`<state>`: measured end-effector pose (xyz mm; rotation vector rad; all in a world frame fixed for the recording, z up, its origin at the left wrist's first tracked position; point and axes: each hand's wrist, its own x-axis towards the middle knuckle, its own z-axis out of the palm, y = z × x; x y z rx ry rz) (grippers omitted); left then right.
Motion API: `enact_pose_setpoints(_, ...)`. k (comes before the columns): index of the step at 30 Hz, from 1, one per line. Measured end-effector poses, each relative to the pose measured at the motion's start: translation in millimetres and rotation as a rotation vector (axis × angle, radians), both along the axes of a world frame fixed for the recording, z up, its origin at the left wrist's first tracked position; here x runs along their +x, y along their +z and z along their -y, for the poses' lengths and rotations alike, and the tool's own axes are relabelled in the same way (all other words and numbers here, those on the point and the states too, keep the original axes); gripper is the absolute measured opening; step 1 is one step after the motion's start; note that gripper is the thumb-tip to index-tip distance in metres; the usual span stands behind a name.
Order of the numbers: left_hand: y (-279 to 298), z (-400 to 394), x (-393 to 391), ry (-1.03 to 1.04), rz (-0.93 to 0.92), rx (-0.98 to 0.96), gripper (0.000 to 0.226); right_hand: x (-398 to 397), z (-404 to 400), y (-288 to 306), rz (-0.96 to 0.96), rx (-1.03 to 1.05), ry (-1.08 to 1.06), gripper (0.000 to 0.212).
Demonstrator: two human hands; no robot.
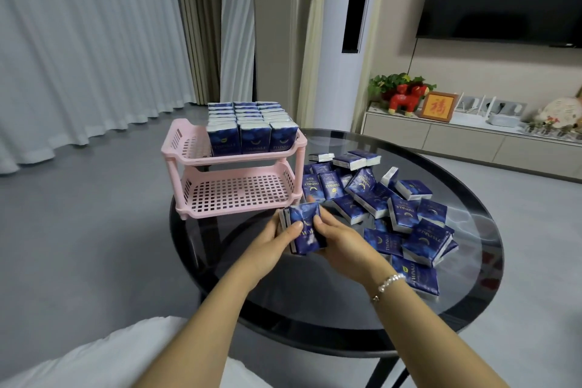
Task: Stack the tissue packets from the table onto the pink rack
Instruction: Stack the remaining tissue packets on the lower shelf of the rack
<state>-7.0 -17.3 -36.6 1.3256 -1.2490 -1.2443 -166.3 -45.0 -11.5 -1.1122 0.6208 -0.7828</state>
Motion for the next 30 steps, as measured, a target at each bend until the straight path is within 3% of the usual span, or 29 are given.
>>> enact_pose_setpoints(3, 4.4, -6.5, 16.1, -0.043, 0.121, 0.031, 0.080, -8.8, 13.3, -8.1, -0.042, -0.021, 0.078, 0.067)
enact_pose_setpoints(5, 3.4, -10.5, 26.9, -0.105, 0.261, 0.076, 0.092, -11.3, 15.5, -11.4, -0.176, -0.108, 0.131, 0.079)
enact_pose_setpoints(8, 2.7, -16.9, 30.5, -0.194, 0.558, 0.122, 0.098, -13.7, 17.4, -15.6, -0.350, -0.226, 0.208, 0.087)
enact_pose_setpoints(10, 3.9, -20.9, 27.1, -0.206, 0.625, 0.125, 0.099, -16.2, 20.5, -16.7, -0.424, -0.261, 0.267, 0.087)
enact_pose_setpoints(14, 5.6, -25.6, 21.1, -0.223, 0.679, 0.109, 0.099, -22.8, 26.2, -14.0, -0.457, -0.295, 0.361, 0.090)
enact_pose_setpoints(23, 3.6, -26.2, 15.7, -0.174, 0.619, 0.034, 0.104, -20.8, 37.9, -9.2, -0.609, -0.406, 0.318, 0.099)
enact_pose_setpoints(30, -0.9, -20.7, 15.0, -0.011, 0.590, -0.056, 0.102, -18.4, 39.6, -9.3, -0.578, -0.398, 0.272, 0.081)
